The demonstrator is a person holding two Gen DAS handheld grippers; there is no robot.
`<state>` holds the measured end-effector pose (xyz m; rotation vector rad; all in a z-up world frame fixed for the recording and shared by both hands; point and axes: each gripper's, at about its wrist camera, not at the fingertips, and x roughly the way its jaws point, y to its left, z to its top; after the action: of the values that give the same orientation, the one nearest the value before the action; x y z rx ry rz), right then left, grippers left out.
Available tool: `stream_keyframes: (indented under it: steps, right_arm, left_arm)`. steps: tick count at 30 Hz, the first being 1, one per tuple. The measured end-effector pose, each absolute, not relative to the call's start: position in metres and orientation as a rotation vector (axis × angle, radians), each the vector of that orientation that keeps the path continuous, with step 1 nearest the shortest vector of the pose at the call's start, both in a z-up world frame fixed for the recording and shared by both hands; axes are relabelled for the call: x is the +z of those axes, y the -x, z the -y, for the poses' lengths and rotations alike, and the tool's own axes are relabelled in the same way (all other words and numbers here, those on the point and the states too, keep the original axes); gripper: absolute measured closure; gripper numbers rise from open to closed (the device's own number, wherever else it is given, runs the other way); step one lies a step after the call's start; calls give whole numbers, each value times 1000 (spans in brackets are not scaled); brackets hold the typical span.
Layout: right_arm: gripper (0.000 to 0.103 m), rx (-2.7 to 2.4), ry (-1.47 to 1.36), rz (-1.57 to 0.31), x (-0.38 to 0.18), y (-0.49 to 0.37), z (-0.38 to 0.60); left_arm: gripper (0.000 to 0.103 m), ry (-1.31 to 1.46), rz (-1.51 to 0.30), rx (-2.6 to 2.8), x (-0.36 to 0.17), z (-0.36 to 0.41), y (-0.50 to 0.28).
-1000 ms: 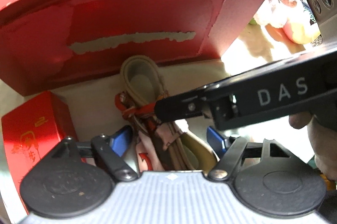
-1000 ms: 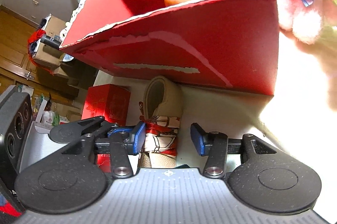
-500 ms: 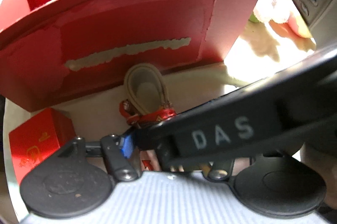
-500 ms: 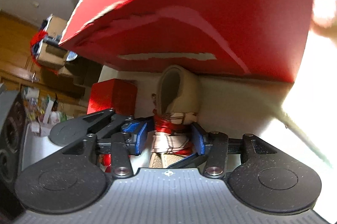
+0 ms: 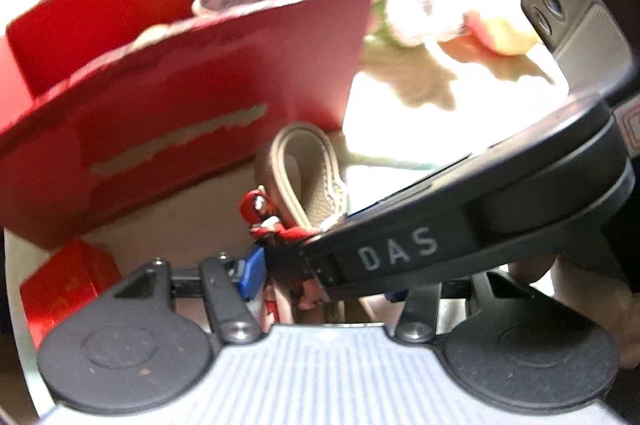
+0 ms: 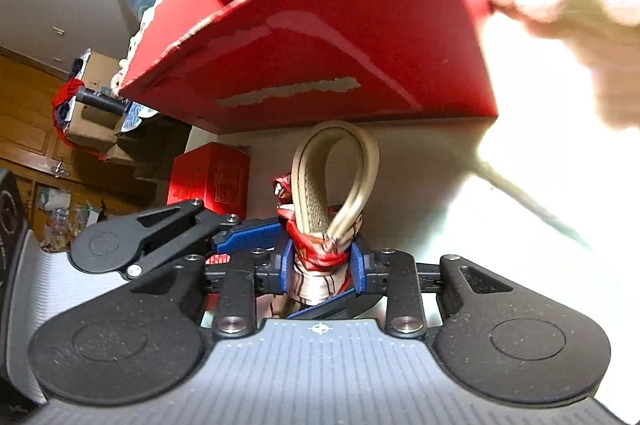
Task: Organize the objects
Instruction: 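Lift the strap bundle with the right gripper and carry it into the box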
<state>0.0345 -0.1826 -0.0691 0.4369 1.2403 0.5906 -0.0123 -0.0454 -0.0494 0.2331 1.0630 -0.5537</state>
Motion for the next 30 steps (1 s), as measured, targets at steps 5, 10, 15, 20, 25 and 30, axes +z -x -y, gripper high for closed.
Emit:
stream_keyframes:
  steps: [5,10,15,20,25,30]
  right_arm:
    - [73,541,-427,-1166,-47,-19,199]
    - [73,504,-378,-1078,-20,-7,205]
    - [73,473,-339,-991,5,-3,209]
    - [73,470,-306,-893,33,-10,205]
    - [73,500,-267,-787,60,-25,192]
    - [73,547,-229,-720,79,-51,164]
  left_arm:
    - [52,-237,-1002,-622,-28,52,20]
    - [52,-239,-920,-688,-1,75,28]
    - [52,-237,-837,-733,17,85,21]
    - [52,-216,-737,-746,49,74,18]
    - [51,-195,-648,-717,78,58,2]
    - [51,-187,-602,-659,95,35,-20]
